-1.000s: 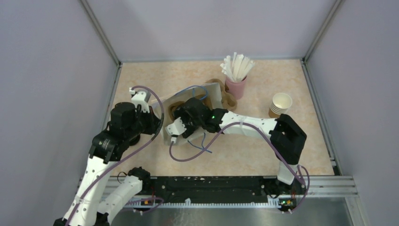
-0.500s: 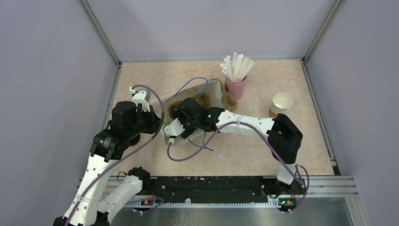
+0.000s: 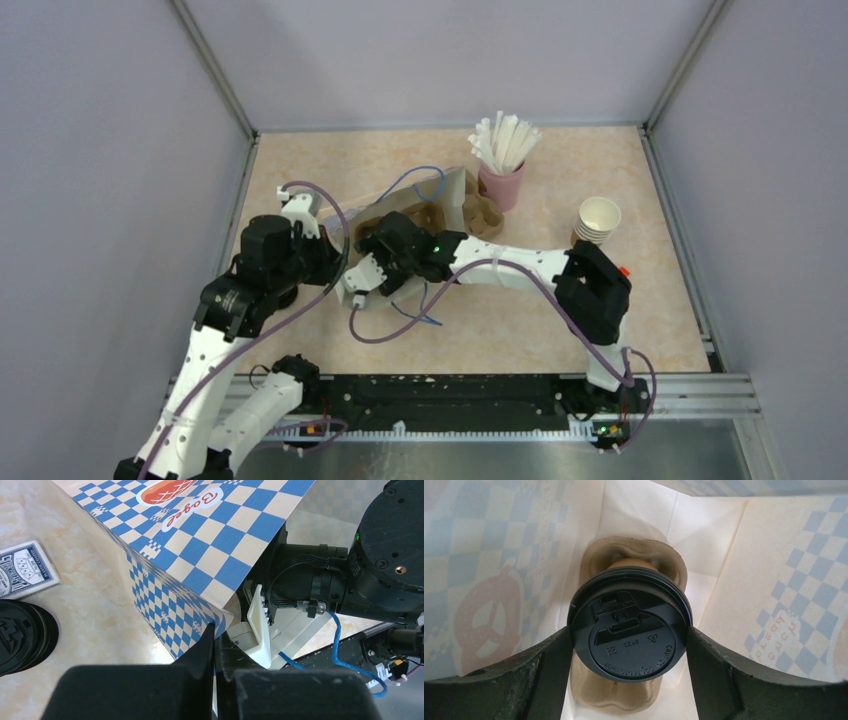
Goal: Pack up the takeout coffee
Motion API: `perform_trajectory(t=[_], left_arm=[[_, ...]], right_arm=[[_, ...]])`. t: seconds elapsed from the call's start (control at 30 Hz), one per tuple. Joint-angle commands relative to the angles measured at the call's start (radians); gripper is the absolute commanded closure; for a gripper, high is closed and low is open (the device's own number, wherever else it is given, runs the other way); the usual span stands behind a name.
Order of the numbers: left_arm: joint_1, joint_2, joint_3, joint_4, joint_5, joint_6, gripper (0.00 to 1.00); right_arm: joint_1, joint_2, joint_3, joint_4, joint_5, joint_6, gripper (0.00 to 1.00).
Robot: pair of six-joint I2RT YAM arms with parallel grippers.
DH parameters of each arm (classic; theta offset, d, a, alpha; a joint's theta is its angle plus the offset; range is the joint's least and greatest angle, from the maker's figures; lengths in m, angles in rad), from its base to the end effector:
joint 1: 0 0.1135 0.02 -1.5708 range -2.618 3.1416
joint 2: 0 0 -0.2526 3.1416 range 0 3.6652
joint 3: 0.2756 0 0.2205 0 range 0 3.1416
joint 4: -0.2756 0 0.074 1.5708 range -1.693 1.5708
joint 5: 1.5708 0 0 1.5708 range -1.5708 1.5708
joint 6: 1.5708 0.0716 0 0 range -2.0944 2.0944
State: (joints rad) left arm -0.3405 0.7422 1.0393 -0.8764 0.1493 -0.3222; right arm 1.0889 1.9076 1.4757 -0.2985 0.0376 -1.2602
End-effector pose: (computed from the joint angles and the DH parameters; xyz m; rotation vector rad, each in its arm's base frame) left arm 0.1287 -0.0569 0.3245 0.1087 2.1904 -0.5405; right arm 0.2015 0.3795 0.2205 -2.1180 0.9071 -0.1312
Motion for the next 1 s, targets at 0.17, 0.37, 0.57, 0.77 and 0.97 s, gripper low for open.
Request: perform_trajectory(t=[0.17,0.37,0.57,0.77,0.97], left_arm=[[-0.003,-0.014,-0.001,0.048,0.055,-0.043,1.00],[-0.003,-0.006,0.003,0.039,0.038,-0.041,1.00],[-0.003,0.002,0.011,0.039,0.029,-0.035,1.00],[-0.002,0.005,0.017,0.038,0.018,-0.032,1.00],[-0.003,0.004,0.015,0.031,-0.002,-0.027,1.00]], right_arm=[[0.015,0.082,0.036,0.072,0.080,0.013,0.41],[0.014,0.094,0.016,0.119,0.102,0.016,0.40],[0.015,0.098,0.007,0.168,0.121,0.025,0.35],[0.014,0.084,0.023,0.212,0.146,0.075,0.30],[0.013,0.032,0.004,0.226,0.136,0.114,0.24]])
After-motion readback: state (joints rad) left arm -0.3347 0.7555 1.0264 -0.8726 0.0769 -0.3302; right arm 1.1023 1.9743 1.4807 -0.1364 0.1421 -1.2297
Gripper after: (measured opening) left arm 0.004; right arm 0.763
